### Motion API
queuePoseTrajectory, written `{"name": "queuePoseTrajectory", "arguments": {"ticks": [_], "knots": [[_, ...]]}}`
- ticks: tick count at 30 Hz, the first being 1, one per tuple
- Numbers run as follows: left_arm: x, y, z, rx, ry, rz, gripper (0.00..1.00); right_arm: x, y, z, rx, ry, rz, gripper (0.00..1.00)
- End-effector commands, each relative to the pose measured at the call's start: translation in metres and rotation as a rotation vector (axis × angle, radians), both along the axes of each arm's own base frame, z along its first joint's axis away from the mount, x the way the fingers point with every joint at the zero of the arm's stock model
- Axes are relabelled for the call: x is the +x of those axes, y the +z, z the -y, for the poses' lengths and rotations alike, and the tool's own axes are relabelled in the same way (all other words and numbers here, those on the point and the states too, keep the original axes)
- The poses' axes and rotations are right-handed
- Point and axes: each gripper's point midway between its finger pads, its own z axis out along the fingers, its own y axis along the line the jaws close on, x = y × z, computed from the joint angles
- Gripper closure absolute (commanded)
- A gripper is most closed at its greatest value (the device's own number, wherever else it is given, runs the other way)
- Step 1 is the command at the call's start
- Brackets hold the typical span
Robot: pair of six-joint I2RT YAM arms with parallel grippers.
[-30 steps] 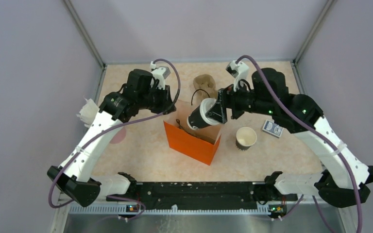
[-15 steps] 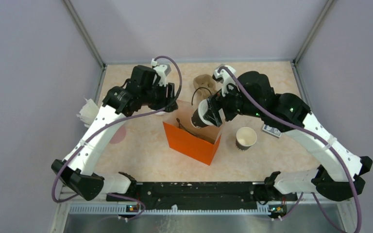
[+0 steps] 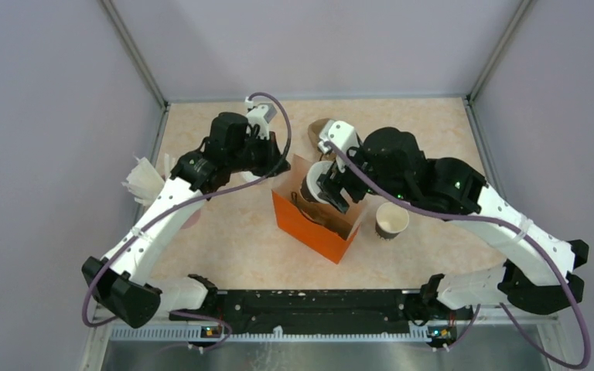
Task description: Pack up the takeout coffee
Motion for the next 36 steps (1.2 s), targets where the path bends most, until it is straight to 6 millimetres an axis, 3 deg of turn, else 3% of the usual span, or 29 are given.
{"name": "queuePoseTrajectory", "arguments": {"ticks": [1, 10, 15, 23, 26, 31, 36], "knots": [[-0.004, 0.054, 0.020, -0.269, -0.028, 0.141, 1.00, -0.005, -0.007, -0.016, -0.092, 0.061, 0.119, 0.37], [-0.016, 0.082, -0.004, -0.305, 0.021, 0.353, 1.00, -0.011, -0.025, -0.021, -0.118, 0.091, 0.168, 0.37], [-0.019, 0.077, -0.005, -0.335, 0.036, 0.334, 1.00, 0.002, -0.023, -0.021, -0.204, 0.093, 0.247, 0.37], [-0.032, 0.033, -0.029, -0.166, 0.106, 0.195, 0.69, -0.021, -0.070, -0.041, -0.224, 0.169, 0.190, 0.37], [-0.044, 0.021, -0.043, -0.107, 0.148, 0.113, 0.51, -0.025, -0.080, -0.046, -0.218, 0.172, 0.170, 0.37], [-0.063, 0.022, -0.055, -0.076, 0.147, 0.084, 0.42, -0.031, -0.088, -0.051, -0.247, 0.190, 0.178, 0.38], [-0.065, 0.008, -0.062, -0.018, 0.161, 0.047, 0.41, -0.028, -0.088, -0.049, -0.248, 0.172, 0.199, 0.38]]}}
